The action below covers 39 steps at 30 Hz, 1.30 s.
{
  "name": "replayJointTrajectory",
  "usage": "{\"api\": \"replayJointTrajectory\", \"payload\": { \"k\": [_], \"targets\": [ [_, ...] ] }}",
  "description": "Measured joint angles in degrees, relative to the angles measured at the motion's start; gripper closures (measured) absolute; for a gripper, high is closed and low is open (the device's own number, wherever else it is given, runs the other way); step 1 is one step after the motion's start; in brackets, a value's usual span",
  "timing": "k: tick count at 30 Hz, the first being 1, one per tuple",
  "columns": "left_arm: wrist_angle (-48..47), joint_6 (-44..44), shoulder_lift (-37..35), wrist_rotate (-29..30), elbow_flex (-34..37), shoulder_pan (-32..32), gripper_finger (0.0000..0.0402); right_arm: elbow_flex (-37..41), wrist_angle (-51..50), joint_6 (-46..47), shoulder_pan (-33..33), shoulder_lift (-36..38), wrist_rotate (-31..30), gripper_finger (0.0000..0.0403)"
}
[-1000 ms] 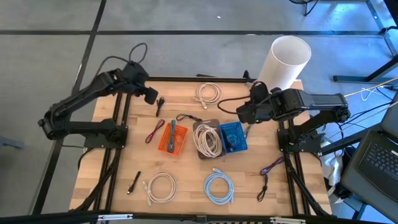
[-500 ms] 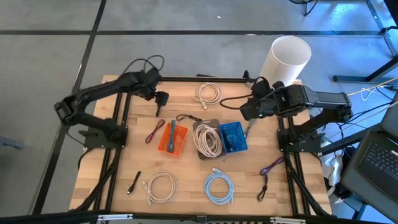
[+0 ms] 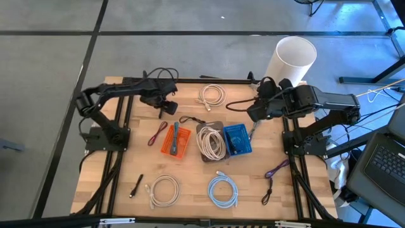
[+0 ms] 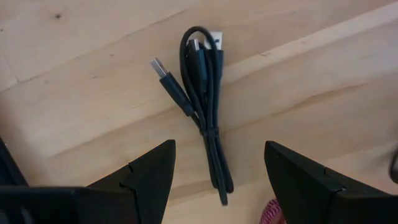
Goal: Pick & Place USB Port
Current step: Put the black charger cable into the blue bin
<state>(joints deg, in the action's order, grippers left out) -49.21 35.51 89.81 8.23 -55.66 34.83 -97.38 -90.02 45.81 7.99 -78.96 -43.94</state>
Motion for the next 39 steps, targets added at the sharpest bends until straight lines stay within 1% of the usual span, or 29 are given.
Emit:
{"api": "replayJointTrajectory", "payload": {
  "k": [8,10,13,16,18,20,22,25,27,28,30,33,36,39],
  "targets": [
    [1.33,1.26,6.98,0.30,0.00,-0.05,0.0162,0.09,0.02,0.03,0.00,0.00,0.24,0.0227],
    [1.31,1.05,8.61,1.17,0.00,-0.07,0.0162,0.60,0.02,-0.81,0.00,0.00,0.25,0.0227],
    [1.48,-0.20,10.11,2.20,-0.20,-0.07,0.0162,1.60,0.02,-2.80,0.00,0.00,0.69,0.0227],
    [1.86,-1.62,10.65,2.59,-0.27,-0.09,0.0168,2.29,0.04,-1.28,0.00,-0.08,1.60,0.0227],
    [2.40,-2.24,10.58,2.63,-0.23,-0.12,0.0184,2.32,0.12,-1.06,0.00,-0.11,1.54,0.0227],
    [2.89,-2.67,10.14,2.60,-0.08,-0.13,0.0212,2.32,0.15,-1.04,0.00,-0.13,1.55,0.0227],
    [3.31,-4.11,9.86,2.60,-0.01,-0.18,0.0252,2.32,0.20,-0.39,0.00,-0.15,1.55,0.0227],
    [3.73,-6.31,9.37,5.05,0.06,0.15,0.0325,2.32,0.20,0.30,0.00,-0.15,1.55,0.0227],
    [3.01,-7.39,8.20,5.22,0.07,-0.09,0.0373,2.32,0.20,0.50,0.00,-0.15,1.54,0.0227],
    [2.92,-7.60,7.35,4.80,0.07,-0.41,0.0381,2.32,0.19,0.47,0.00,-0.15,1.55,0.0227],
    [2.93,-7.78,4.98,4.31,0.07,-0.91,0.0382,2.32,0.17,0.45,0.02,-0.15,1.55,0.0227],
    [2.92,-7.87,-0.93,4.76,0.09,-1.44,0.0383,2.32,0.02,0.41,0.07,-0.15,1.55,0.0227],
    [3.31,-8.53,-8.52,4.05,0.09,-2.39,0.0383,2.32,0.01,0.25,0.07,-0.15,1.53,0.0227],
    [6.19,-10.18,-17.06,1.50,0.09,-3.06,0.0383,2.32,0.02,-0.32,0.07,-0.15,0.95,0.0227]
  ]
}}
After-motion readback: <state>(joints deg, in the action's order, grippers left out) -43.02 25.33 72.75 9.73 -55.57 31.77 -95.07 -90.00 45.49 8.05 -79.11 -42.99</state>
